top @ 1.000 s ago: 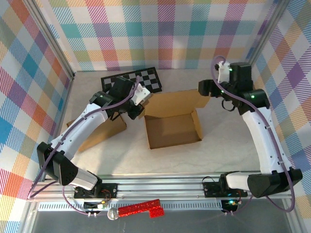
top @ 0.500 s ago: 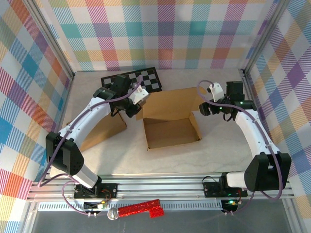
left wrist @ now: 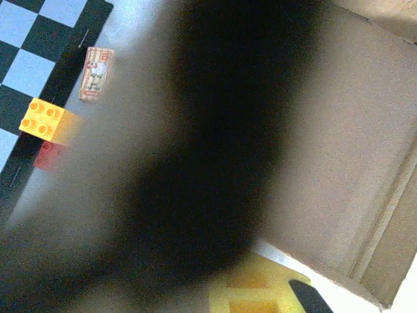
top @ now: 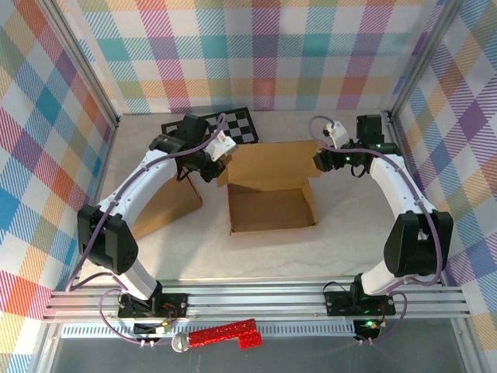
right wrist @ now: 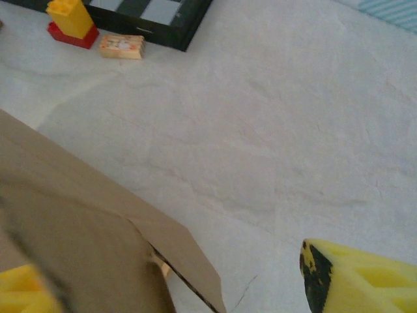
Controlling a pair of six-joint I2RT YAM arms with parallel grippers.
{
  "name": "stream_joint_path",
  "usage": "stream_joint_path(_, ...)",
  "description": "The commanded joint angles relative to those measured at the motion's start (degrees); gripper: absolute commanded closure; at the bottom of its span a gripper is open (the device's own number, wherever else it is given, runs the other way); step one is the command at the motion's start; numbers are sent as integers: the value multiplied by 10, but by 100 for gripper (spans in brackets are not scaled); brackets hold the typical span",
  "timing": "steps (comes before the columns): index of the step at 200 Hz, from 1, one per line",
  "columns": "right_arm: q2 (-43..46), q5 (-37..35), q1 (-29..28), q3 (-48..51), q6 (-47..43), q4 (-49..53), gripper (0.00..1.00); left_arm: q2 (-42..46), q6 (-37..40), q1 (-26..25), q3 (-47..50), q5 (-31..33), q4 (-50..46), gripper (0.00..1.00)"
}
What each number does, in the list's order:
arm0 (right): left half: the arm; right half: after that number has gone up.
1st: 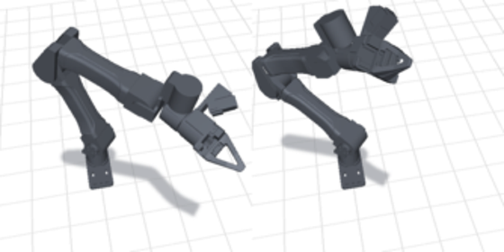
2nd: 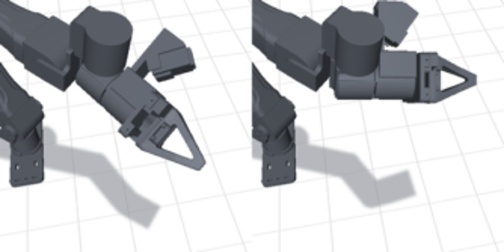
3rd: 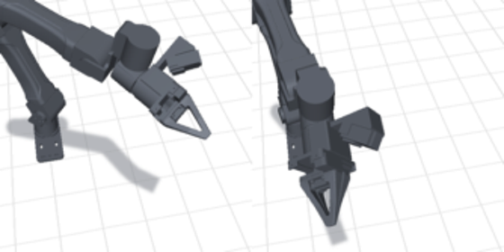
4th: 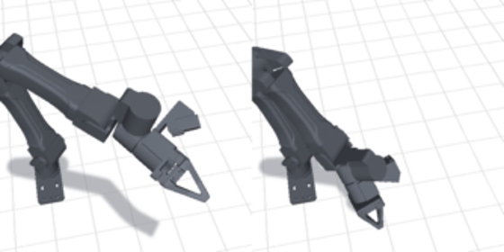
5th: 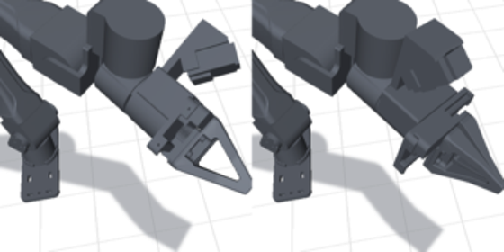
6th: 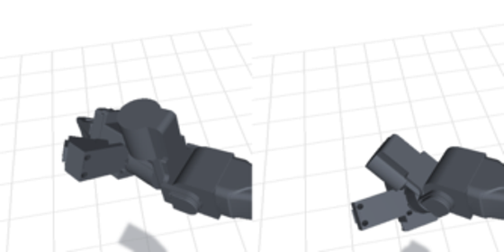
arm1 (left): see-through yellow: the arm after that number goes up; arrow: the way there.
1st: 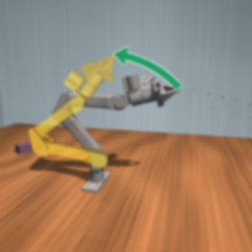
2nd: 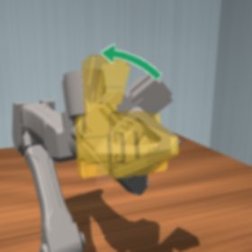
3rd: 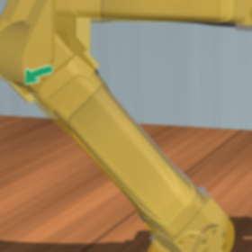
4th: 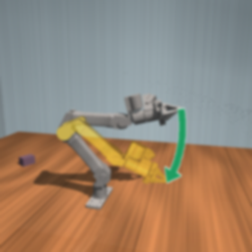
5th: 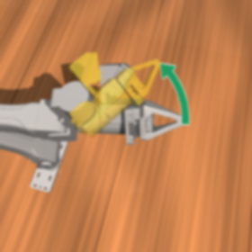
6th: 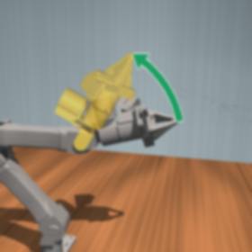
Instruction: Fold the paper box
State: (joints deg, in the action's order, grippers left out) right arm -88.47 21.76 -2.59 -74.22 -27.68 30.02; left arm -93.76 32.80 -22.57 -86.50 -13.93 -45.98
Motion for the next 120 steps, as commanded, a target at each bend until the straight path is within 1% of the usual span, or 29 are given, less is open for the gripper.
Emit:
stream_joint_path(1, -3, 36, -2, -22, -12, 26, 40, -12, -2, 4, -23, -9, 9, 100)
stream_joint_path(31, 1, 17, -6, -21, -11, 47, 53, -20, -14, 4, -34, 0, 9, 100)
stream_joint_path(57, 2, -7, -11, -9, -12, 47, 55, -25, -22, 4, -38, -2, 11, 100)
stream_joint_path(70, 1, -14, -12, -8, -4, 44, 58, -27, -25, 4, -40, -1, 11, 100)
stream_joint_path(99, -7, -33, -24, -25, 16, 49, 74, -30, -41, 4, -42, 4, 18, 100)
stream_joint_path(120, -19, -61, -36, -42, 28, 65, 80, -38, -61, 3, -48, 7, 21, 100)
